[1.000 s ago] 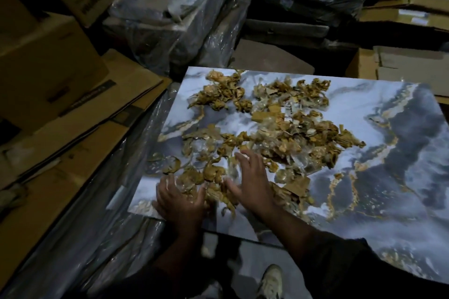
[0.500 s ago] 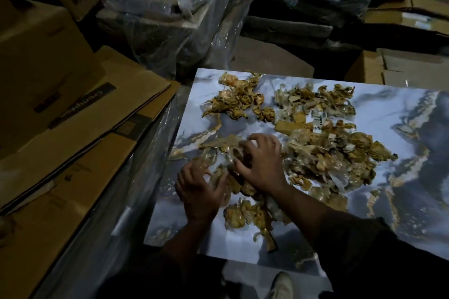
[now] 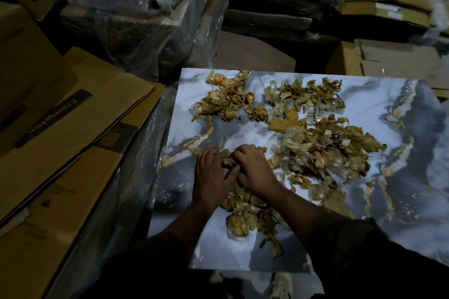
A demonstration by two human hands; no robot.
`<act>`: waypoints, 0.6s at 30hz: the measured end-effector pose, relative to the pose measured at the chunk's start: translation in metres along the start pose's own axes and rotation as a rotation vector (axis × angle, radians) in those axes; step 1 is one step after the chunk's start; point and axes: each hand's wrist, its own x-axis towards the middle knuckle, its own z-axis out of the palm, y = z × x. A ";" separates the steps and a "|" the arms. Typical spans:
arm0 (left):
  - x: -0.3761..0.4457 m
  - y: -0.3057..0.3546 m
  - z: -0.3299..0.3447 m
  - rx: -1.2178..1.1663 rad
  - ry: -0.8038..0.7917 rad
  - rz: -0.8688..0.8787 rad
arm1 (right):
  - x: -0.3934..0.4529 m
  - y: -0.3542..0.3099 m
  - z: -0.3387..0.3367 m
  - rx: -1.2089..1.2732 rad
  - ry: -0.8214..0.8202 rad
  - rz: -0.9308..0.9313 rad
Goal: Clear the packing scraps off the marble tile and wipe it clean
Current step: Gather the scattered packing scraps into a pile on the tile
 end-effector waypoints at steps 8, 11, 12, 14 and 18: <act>-0.002 -0.008 0.003 -0.032 0.013 0.023 | -0.068 -0.010 -0.025 -0.116 -0.075 0.021; -0.001 -0.008 0.003 -0.037 0.039 0.052 | -0.093 -0.016 -0.016 -0.175 -0.098 0.046; -0.001 -0.008 0.003 -0.037 0.040 0.056 | -0.098 -0.018 -0.011 -0.191 -0.087 0.043; -0.001 -0.006 0.003 -0.039 0.024 0.060 | -0.106 -0.022 0.000 -0.237 -0.043 0.032; -0.003 -0.003 0.002 -0.103 -0.028 0.068 | -0.103 -0.025 0.021 -0.279 0.055 0.105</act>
